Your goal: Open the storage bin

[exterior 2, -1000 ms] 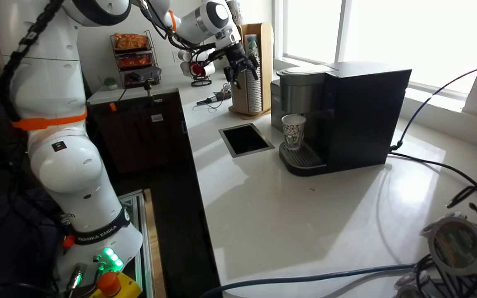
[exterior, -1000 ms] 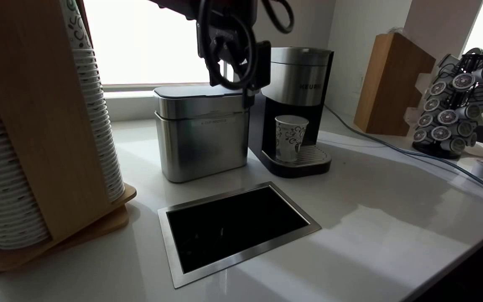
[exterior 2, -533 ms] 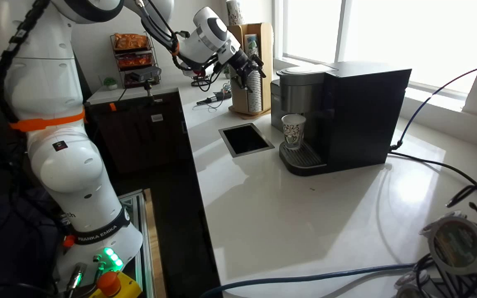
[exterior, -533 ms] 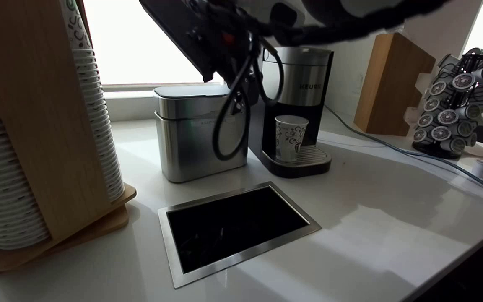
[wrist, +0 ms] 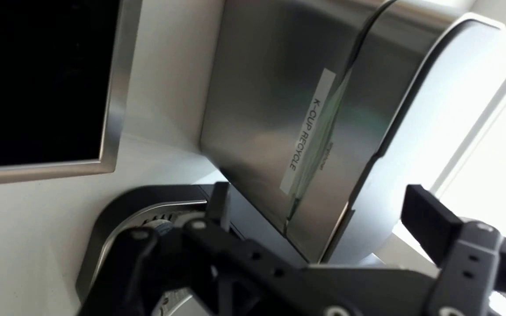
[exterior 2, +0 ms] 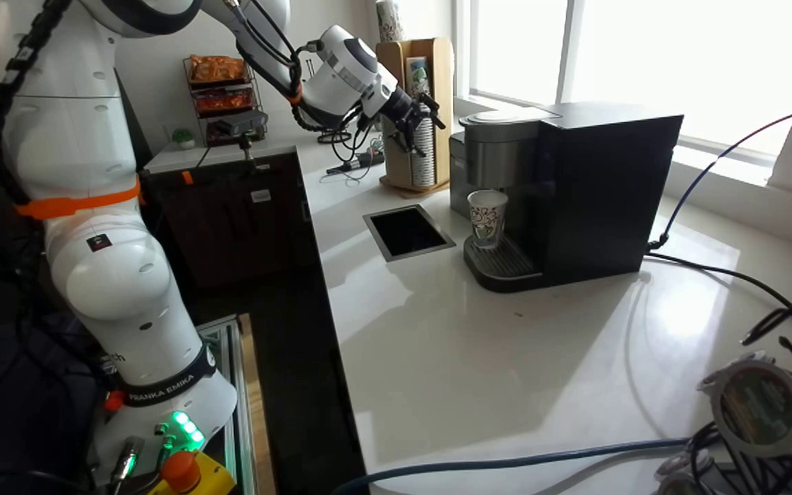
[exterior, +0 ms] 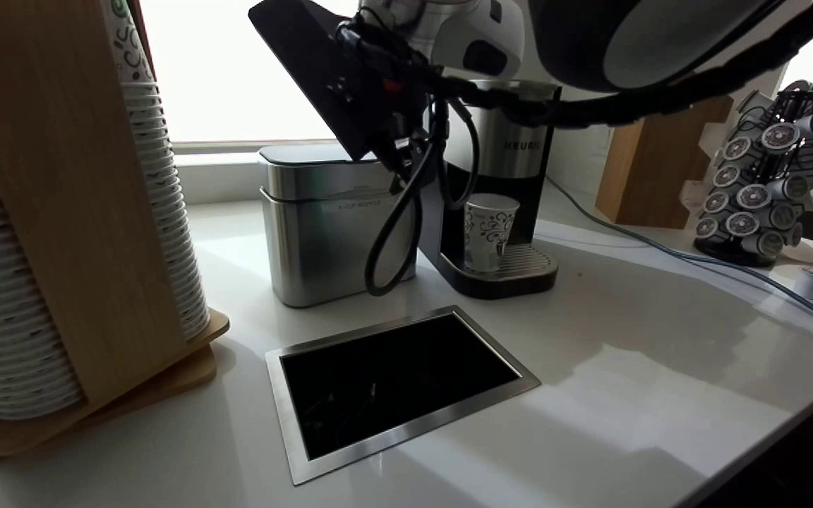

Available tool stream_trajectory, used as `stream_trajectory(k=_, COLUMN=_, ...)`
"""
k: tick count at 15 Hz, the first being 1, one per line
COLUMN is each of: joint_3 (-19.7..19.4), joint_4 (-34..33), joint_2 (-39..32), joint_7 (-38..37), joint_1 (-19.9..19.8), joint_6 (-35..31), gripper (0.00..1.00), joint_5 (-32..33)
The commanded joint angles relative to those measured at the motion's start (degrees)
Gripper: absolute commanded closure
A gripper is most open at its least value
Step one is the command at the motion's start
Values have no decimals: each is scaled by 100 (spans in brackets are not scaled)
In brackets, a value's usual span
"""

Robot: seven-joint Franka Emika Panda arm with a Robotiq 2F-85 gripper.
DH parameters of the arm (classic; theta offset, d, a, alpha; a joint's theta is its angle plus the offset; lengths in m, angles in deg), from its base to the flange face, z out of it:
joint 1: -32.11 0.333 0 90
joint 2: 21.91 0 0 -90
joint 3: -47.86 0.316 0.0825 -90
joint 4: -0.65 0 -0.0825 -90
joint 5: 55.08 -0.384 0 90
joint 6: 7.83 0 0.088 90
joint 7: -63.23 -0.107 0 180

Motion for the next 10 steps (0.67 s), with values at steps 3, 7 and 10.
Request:
stream_trajectory(k=3, joint_3=-985, joint_4=-89, joint_2=174, joint_7=-622, joint_1=247, joint_6=-1228, gripper=0, joint_5=914)
stream_trajectory(k=7, joint_3=-1351, joint_4=175, joint_2=181, joint_7=-1602, joint_1=325, joint_6=-1788, gripper=0, joint_5=2295)
stream_trajectory(k=10, joint_3=-1339, joint_4=-82, joint_2=140, joint_7=-521, joint_1=283, joint_6=-1608, gripper=0, joint_5=1641)
